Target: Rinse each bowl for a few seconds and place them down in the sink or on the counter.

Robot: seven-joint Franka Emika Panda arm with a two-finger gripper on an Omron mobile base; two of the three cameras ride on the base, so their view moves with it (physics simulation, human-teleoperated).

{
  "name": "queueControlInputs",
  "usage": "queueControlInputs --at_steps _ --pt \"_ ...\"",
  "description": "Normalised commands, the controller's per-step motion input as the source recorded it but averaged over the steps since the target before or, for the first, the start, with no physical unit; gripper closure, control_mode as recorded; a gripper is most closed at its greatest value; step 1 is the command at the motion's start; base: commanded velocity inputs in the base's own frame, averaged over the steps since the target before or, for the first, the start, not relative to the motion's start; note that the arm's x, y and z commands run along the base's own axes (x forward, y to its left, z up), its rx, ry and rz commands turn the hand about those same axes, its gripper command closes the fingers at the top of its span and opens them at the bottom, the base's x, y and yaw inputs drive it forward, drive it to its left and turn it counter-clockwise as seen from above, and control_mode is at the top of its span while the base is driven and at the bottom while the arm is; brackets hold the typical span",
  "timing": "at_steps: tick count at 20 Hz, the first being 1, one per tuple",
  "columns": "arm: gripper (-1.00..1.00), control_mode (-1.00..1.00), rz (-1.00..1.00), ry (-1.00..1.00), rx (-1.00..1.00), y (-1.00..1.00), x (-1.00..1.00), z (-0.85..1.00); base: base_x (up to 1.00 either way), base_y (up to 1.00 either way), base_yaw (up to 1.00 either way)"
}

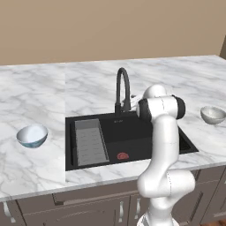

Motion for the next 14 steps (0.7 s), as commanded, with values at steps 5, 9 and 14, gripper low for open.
queueControlInputs --at_steps 5,9,14 --pt "-1.00 -1.00 0.00 0.03 0.00 0.00 0.29 -0.19 0.00 0.00 0.00" --pt "1.00 -1.00 0.00 0.04 0.00 0.00 0.19 -0.15 0.00 0.00 0.00" --pt "1.00 -1.00 0.00 0.03 0.02 -0.08 0.12 -0.01 0.00 0.00 0.00"
